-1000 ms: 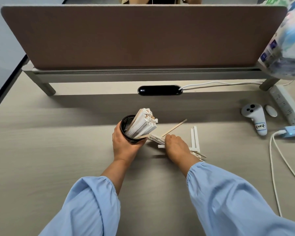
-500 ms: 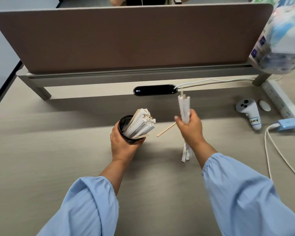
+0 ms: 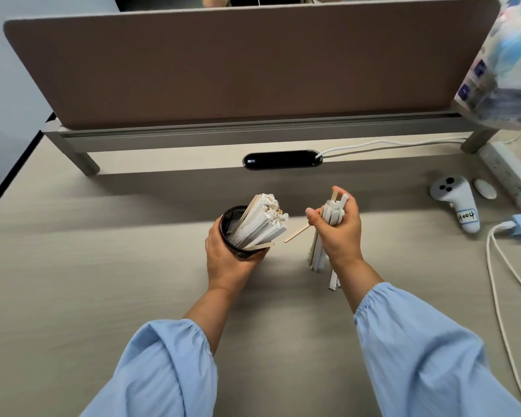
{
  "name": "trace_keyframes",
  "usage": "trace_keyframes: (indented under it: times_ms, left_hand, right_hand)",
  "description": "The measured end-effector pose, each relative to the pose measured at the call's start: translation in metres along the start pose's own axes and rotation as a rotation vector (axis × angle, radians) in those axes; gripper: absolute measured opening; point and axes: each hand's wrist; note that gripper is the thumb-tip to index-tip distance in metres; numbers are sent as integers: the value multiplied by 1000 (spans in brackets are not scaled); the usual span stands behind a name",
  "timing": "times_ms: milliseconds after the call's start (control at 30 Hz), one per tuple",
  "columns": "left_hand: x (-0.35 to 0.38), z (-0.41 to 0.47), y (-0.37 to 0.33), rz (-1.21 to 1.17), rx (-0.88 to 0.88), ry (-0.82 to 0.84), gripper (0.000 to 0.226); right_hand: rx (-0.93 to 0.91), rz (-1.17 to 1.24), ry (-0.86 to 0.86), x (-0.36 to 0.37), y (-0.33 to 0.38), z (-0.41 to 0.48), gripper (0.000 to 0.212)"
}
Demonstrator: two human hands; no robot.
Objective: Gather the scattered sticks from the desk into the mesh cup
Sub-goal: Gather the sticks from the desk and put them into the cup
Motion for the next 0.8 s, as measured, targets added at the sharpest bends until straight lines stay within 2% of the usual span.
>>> trace_keyframes:
  times_ms: [67, 167, 267, 367, 467, 533, 600, 667, 800]
  left_hand:
    - [1, 2, 1, 7, 2, 1, 88]
    - [2, 4, 1, 27, 12, -2, 89]
    - [1, 4, 2, 36, 34, -2, 89]
    - [1, 3, 0, 47, 46, 8, 87]
    - [1, 1, -4, 58, 54, 36, 86]
    - [1, 0, -7, 78, 53, 51, 87]
    - [3, -1, -10, 105, 66, 73, 86]
    - [5, -4, -15, 114, 89, 100, 84]
    - [10, -11, -23, 68, 110, 147, 86]
  right_hand:
    - [29, -24, 11, 2, -3, 1, 40]
    - [55, -68, 59, 5, -9, -1, 12]
    - [104, -79, 70, 6, -14, -1, 18]
    - [103, -118, -64, 5, -7, 8, 26]
    - [-3, -75, -232, 3, 30, 21, 22]
    - [-97, 18, -258, 3, 64, 26, 29]
    - [-176, 153, -235, 5, 91, 28, 29]
    - [-177, 224, -148, 11, 103, 27, 29]
    - [-128, 45, 141, 23, 86, 6, 21]
Point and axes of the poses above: each hand's wrist, its own z-axis towards the middle knuckle, its own x-axis out of the palm, y = z × x, and after that the axes turned 9 degrees about -x, right-handed
